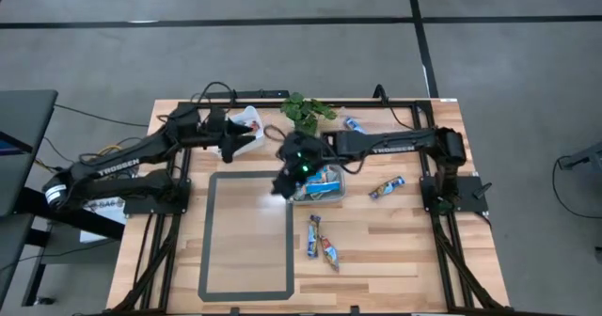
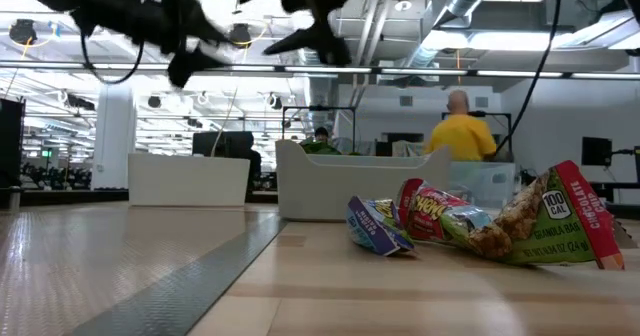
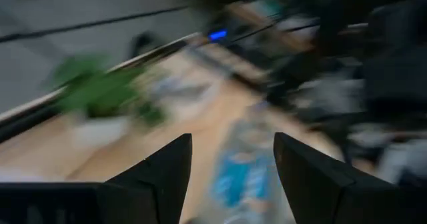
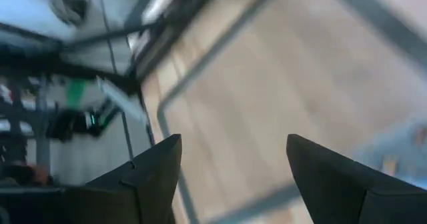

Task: Pick and place Granola Bars by type
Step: Put the red granola bar into the white bin

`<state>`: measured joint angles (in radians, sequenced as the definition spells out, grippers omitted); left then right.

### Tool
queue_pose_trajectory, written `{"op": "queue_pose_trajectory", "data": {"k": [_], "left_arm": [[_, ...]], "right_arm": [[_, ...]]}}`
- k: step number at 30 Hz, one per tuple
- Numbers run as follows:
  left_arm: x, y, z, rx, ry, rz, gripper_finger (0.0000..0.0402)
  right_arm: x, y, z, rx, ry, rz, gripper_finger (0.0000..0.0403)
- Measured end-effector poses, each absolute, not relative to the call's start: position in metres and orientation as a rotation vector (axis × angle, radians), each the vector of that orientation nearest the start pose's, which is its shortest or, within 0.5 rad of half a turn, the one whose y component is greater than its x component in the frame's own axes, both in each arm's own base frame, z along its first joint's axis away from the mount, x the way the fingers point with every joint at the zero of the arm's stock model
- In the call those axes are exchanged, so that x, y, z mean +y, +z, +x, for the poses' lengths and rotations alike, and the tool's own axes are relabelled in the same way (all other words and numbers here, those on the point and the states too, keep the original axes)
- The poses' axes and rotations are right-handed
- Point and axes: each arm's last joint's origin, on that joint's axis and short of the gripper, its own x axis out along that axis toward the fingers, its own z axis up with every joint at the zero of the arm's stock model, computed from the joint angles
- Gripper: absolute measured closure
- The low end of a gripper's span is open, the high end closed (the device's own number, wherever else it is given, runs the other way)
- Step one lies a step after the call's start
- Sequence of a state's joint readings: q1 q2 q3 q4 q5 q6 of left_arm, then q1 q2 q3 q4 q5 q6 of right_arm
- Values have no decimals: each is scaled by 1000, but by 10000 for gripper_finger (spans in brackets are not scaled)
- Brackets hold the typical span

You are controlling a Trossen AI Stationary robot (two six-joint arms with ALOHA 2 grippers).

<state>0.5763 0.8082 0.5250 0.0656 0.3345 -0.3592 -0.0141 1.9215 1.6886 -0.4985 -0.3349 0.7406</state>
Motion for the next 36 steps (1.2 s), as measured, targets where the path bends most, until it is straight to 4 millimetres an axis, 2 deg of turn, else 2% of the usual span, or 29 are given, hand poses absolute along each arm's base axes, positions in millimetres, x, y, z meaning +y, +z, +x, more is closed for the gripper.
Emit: {"op": "queue_pose_trajectory", "data": {"k": [5, 8, 12, 20, 25, 32, 36], "left_arm": [[77, 296, 167, 10, 27, -388, 198], [67, 305, 170, -48, -80, -410, 198], [52, 309, 175, -65, -191, -452, 198], [24, 311, 181, -44, -339, -484, 198], [16, 311, 182, -35, -355, -493, 199], [14, 310, 183, -19, -360, -520, 199], [14, 310, 183, -17, -360, -528, 199]], "right_arm": [[42, 293, 413, 974, -1, 835, 138], [65, 286, 400, 1098, -77, 836, 138], [93, 276, 386, 1211, -189, 868, 138], [143, 254, 364, 1271, -381, 1004, 138], [159, 233, 350, 1307, -473, 1022, 138], [157, 203, 339, 1350, -533, 1007, 138], [155, 192, 340, 1323, -508, 1033, 138]]}}
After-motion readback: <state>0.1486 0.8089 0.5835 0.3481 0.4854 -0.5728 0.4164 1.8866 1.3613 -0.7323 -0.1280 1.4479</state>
